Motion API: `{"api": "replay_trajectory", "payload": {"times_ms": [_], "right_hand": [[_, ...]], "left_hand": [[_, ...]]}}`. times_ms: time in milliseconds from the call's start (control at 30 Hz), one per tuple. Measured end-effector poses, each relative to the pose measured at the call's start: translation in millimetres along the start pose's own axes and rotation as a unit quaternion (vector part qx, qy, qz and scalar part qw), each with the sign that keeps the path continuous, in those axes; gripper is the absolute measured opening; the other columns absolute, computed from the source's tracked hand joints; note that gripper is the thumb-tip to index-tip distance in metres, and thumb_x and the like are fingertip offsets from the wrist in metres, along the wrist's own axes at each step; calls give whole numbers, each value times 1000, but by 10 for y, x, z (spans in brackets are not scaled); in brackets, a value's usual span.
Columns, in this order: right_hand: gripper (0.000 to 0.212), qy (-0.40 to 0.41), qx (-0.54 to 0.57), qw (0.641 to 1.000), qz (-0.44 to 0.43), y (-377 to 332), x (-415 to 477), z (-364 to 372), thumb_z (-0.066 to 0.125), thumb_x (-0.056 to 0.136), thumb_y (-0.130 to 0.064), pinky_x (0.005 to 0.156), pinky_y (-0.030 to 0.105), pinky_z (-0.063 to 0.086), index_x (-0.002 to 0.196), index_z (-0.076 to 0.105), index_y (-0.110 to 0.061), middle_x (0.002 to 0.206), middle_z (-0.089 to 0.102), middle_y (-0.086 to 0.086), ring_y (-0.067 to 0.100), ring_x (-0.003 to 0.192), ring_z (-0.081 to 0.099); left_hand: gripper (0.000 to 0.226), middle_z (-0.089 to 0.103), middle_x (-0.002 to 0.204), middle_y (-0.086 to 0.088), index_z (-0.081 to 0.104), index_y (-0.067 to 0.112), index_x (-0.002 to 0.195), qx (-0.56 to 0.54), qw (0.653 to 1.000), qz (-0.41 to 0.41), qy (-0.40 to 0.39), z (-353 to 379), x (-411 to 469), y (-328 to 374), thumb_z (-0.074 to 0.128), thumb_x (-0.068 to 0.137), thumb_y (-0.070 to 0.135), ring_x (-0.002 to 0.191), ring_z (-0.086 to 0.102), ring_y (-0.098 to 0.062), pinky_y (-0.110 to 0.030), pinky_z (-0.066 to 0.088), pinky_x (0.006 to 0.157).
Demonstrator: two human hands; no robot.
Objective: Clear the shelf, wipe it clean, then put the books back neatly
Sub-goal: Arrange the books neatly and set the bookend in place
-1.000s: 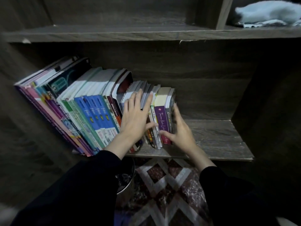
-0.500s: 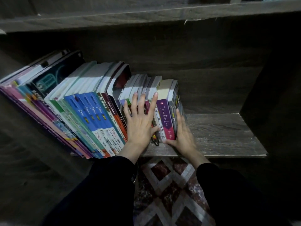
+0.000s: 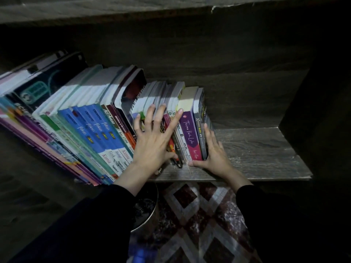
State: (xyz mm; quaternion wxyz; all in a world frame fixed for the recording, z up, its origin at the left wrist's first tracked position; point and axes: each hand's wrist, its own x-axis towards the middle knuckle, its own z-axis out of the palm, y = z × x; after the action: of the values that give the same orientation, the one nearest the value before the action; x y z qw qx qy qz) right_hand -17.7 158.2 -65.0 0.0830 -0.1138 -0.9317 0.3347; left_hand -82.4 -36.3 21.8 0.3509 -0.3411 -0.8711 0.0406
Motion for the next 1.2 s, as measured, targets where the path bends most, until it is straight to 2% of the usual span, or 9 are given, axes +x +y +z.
{"api": "replay_trajectory", "payload": {"times_ms": [200, 333, 533, 700, 800, 967, 1033, 1133, 1200], "right_hand": [[136, 0, -20, 1000, -2, -7, 3, -22, 75, 57, -69, 114, 52, 12, 133, -36, -52, 160, -11, 1, 33, 146, 5], [134, -2, -24, 1000, -5, 32, 5, -38, 74, 57, -69, 115, 50, 10, 135, -34, -51, 160, -10, -3, 31, 146, 4], [129, -10, 18, 1000, -9, 71, 10, -144, 82, 64, -45, 117, 53, 14, 139, -22, -57, 160, 0, -6, 23, 147, 9], [123, 21, 8, 1000, 14, -17, 3, -153, 81, 71, -33, 114, 45, 28, 138, -20, -57, 156, 24, 1, 26, 141, 29], [124, -10, 26, 1000, 13, 13, 13, -212, 81, 72, -28, 112, 46, 32, 137, -19, -60, 155, 28, 3, 27, 138, 35], [125, -80, 89, 993, 21, 16, 16, -334, 82, 72, -20, 111, 37, 29, 137, -17, -62, 157, 23, 2, 25, 137, 36], [129, -84, 95, 992, 27, -15, 11, -323, 83, 70, -24, 113, 41, 25, 139, -20, -57, 157, 19, 4, 27, 139, 32], [134, -79, 93, 992, 33, -37, -14, -261, 86, 65, -33, 116, 50, 20, 142, -23, -48, 159, 13, 3, 29, 143, 21], [137, -63, 93, 993, 35, -60, -63, -174, 86, 61, -43, 116, 54, 17, 141, -26, -47, 160, 6, 1, 28, 146, 12]], "left_hand": [[151, 14, 148, -15, 1, 25, 147, -12, 999, -36, -1, 6, 21, 58, 86, 29, 66, 136, 15, -32, -54, 11, 103], [150, 14, 147, -14, 1, 25, 148, -21, 999, -45, 2, 17, 18, 92, 87, 30, 64, 136, 14, -32, -58, 20, 105], [142, 17, 145, -15, 11, 24, 148, 12, 999, -39, -10, 21, 0, 63, 82, 34, 70, 136, 15, -35, -53, 22, 102], [139, 18, 145, -15, 11, 25, 148, 28, 999, -39, -20, 12, -8, 62, 81, 37, 70, 136, 14, -36, -54, 24, 104], [139, 17, 144, -15, 9, 25, 149, 25, 998, -45, -34, -32, -4, 78, 81, 39, 69, 136, 13, -36, -55, 34, 102], [132, 27, 140, -21, 11, 21, 150, -32, 999, -24, 9, -132, 42, -12, 88, 48, 53, 127, 29, -33, -46, 31, 99], [132, 32, 145, -23, 4, 18, 151, -19, 999, -26, -19, -242, 97, -91, 85, 53, 55, 129, 36, -34, -45, 34, 103], [131, 13, 155, -24, -25, 20, 144, -18, 992, -55, -108, -367, 169, -114, 70, 64, 63, 145, 11, -35, -43, 2, 115], [130, 18, 153, -23, -33, 18, 138, -9, 990, -71, -120, -386, 192, -76, 65, 68, 66, 144, 15, -34, -41, 1, 117]]}}
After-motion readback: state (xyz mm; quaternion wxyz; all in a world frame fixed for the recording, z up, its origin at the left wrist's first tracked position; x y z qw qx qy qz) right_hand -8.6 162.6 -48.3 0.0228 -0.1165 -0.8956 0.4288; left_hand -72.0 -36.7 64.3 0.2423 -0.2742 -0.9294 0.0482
